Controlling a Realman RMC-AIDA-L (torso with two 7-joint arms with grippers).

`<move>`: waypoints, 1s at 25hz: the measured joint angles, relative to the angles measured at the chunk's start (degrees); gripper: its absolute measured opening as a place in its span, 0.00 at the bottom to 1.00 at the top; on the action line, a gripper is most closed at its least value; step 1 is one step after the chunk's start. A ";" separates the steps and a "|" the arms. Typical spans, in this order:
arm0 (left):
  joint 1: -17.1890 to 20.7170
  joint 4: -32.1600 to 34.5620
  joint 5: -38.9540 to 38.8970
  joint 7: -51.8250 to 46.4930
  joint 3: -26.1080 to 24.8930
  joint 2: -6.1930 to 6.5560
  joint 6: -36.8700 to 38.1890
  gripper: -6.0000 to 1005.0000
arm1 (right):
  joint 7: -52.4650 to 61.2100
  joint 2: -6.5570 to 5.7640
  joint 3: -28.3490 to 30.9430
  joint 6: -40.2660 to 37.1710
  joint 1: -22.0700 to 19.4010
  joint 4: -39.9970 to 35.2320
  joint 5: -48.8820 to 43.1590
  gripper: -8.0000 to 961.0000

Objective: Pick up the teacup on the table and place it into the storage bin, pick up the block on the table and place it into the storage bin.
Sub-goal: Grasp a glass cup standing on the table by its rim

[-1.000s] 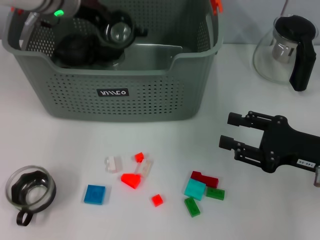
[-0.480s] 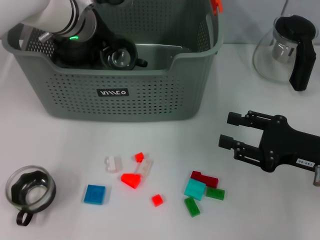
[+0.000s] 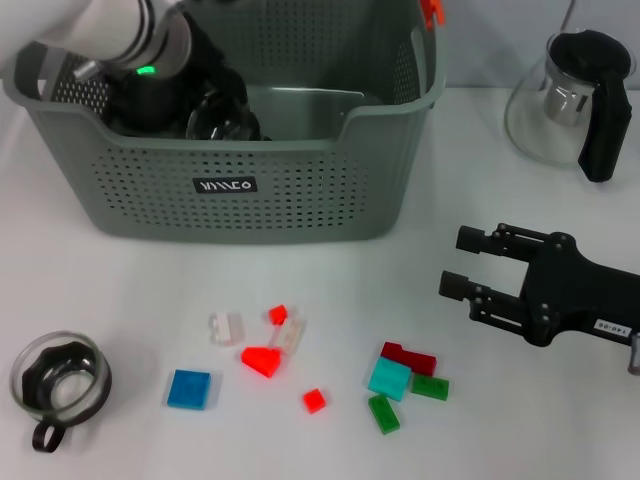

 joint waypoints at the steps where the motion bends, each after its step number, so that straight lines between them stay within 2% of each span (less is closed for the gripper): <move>1: 0.92 2.39 -0.87 0.14 -0.47 -0.29 1.25 0.35 | 0.00 -0.02 0.00 0.00 -0.04 0.00 0.01 0.65; 3: 3.16 9.21 -4.31 0.92 -1.88 -0.84 4.81 0.40 | 0.00 -0.02 0.00 0.00 -0.14 0.00 0.03 0.65; 5: 5.63 16.73 -12.19 2.48 -4.74 -0.78 11.28 0.44 | 0.00 -0.02 -0.01 0.00 -0.18 0.00 0.02 0.65; 8: 7.35 21.94 -26.59 4.82 -12.69 0.66 23.08 0.50 | 0.00 -0.03 0.00 0.00 -0.13 0.00 0.01 0.65; 12: 9.89 19.82 -44.03 7.41 -28.51 3.57 41.01 0.56 | 0.13 -0.03 -0.01 -0.01 -0.04 0.00 0.02 0.65; 13: 10.80 19.28 -45.33 8.76 -31.33 3.85 44.70 0.58 | 0.21 -0.05 0.00 -0.01 -0.06 0.00 0.06 0.65; 15: 11.77 18.98 -45.63 10.07 -33.33 3.86 47.48 0.60 | 0.33 -0.10 0.00 -0.02 -0.09 0.00 0.18 0.65; 20: 18.81 18.99 -45.47 20.83 -40.22 3.56 58.89 0.59 | 0.67 -0.14 0.00 -0.02 0.00 0.00 0.06 0.65; 25: 23.91 20.27 -39.80 30.50 -44.33 2.68 65.55 0.58 | 1.22 -0.24 0.00 0.11 0.22 0.00 -0.04 0.65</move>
